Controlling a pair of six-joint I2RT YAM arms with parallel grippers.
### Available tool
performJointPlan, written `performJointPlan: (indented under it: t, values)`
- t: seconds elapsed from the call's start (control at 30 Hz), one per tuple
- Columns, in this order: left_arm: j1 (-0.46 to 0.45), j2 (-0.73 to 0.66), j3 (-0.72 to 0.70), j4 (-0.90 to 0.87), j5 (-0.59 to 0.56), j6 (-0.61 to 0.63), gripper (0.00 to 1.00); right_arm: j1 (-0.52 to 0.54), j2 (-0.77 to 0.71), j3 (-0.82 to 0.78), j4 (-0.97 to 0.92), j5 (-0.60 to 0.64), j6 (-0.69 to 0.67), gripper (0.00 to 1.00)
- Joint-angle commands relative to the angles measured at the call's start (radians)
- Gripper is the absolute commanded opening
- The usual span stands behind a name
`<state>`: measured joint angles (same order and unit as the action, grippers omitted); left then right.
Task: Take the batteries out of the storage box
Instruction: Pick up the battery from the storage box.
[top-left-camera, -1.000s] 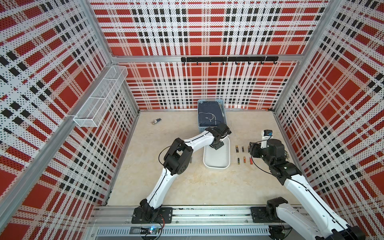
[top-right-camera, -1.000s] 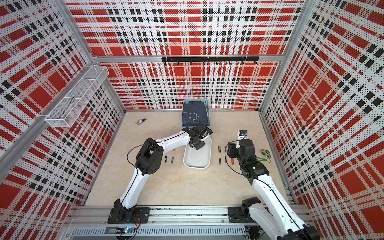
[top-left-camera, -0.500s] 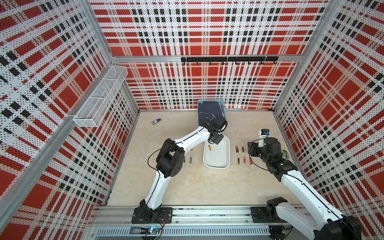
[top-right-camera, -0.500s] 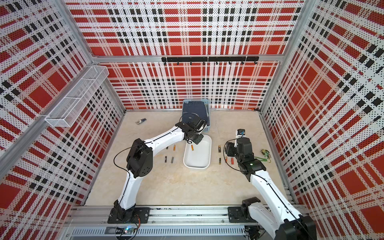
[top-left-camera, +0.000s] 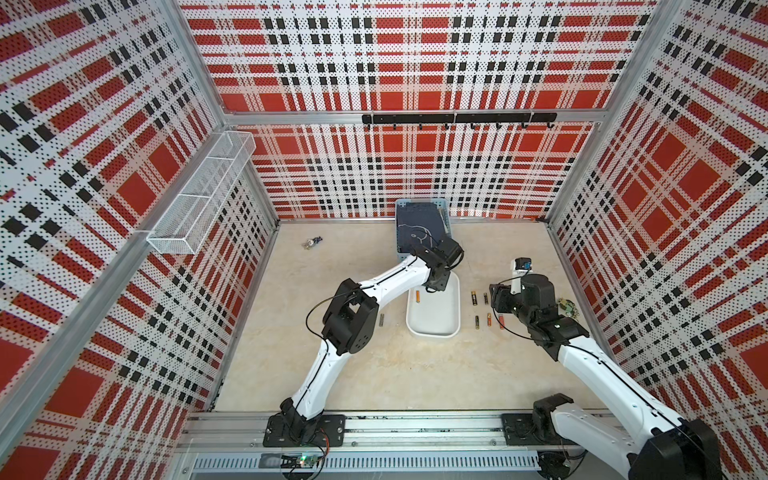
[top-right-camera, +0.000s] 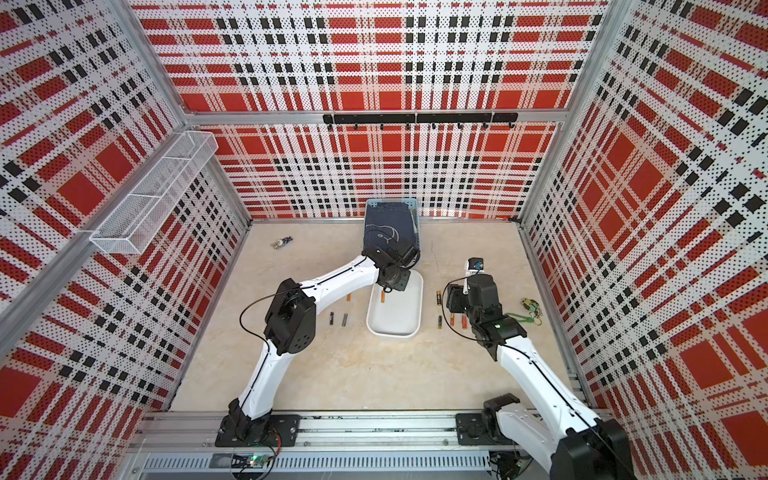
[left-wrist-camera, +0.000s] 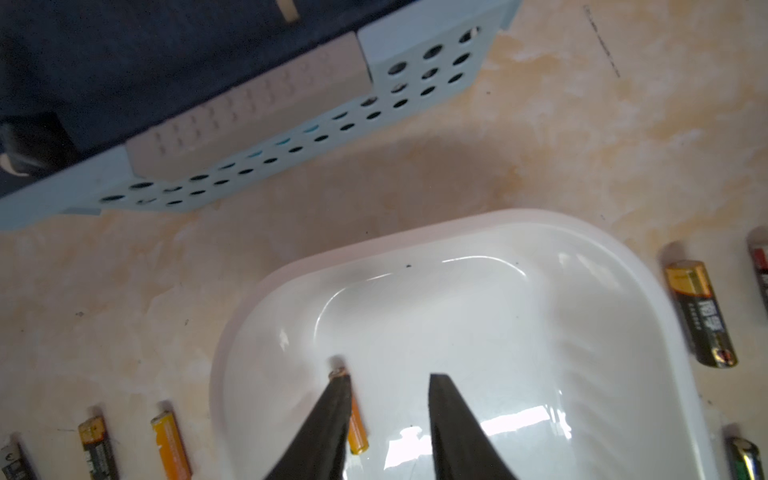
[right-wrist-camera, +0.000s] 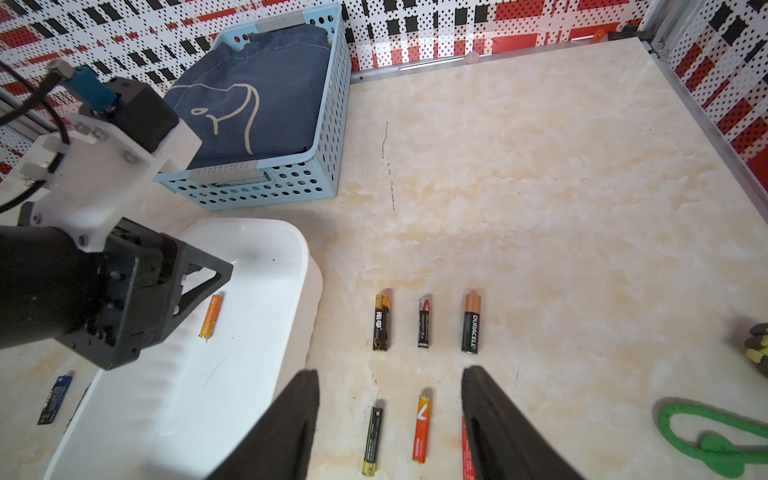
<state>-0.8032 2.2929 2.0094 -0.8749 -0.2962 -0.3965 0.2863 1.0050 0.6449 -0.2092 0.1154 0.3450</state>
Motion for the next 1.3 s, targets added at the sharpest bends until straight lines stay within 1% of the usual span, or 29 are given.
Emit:
performJointPlan:
  t: [0.0,0.1,0.27,0.3,0.33,0.37,0.47,0.67,0.8,0.87,0.93,1.03,1.1,1.17,1.2,1.27]
  values:
    - [-0.027,0.02,-0.037,0.008,-0.073,-0.147,0.42,0.007,0.022,0.022,0.019,0.012,-0.009,0.62]
    - [-0.022,0.025,-0.067,0.016,-0.069,-0.186,0.43,0.008,0.023,0.027,0.018,0.019,-0.021,0.62]
    - [-0.019,0.016,-0.134,0.031,-0.116,-0.242,0.45,0.008,0.013,0.017,0.014,0.03,-0.032,0.62]
    - [-0.019,0.016,-0.143,0.038,-0.118,-0.245,0.47,0.008,0.011,0.013,0.016,0.032,-0.034,0.62]
    - [-0.016,0.02,-0.147,0.039,-0.119,-0.249,0.51,0.008,0.01,0.009,0.016,0.033,-0.036,0.62]
    - [-0.017,0.02,-0.148,0.038,-0.128,-0.253,0.52,0.008,0.01,0.008,0.016,0.033,-0.037,0.62]
    - [-0.016,0.025,-0.168,0.047,-0.144,-0.264,0.52,0.008,0.015,-0.002,0.017,0.041,-0.041,0.62]
    - [-0.003,0.043,-0.223,0.091,-0.101,-0.265,0.52,0.007,0.014,-0.007,0.022,0.046,-0.045,0.62]
    - [0.0,0.057,-0.259,0.124,-0.075,-0.265,0.47,0.007,0.008,-0.004,0.013,0.056,-0.047,0.62]
    - [-0.001,0.059,-0.283,0.143,-0.068,-0.263,0.41,0.008,0.002,-0.005,0.009,0.063,-0.048,0.62]
    - [0.002,0.062,-0.302,0.158,-0.058,-0.253,0.38,0.007,-0.005,-0.008,0.007,0.066,-0.048,0.62]
    - [0.008,0.067,-0.327,0.174,-0.049,-0.246,0.27,0.008,-0.01,-0.007,0.01,0.068,-0.046,0.62]
    - [0.014,0.068,-0.342,0.184,-0.041,-0.244,0.15,0.008,-0.01,-0.003,0.01,0.073,-0.046,0.62]
    - [0.02,0.064,-0.36,0.199,-0.029,-0.236,0.07,0.008,-0.011,-0.001,0.009,0.073,-0.045,0.62]
    - [0.026,0.063,-0.363,0.202,-0.023,-0.231,0.0,0.008,-0.014,0.0,0.01,0.076,-0.044,0.62]
    - [0.031,0.055,-0.366,0.204,-0.013,-0.222,0.0,0.008,-0.017,0.001,0.011,0.081,-0.041,0.62]
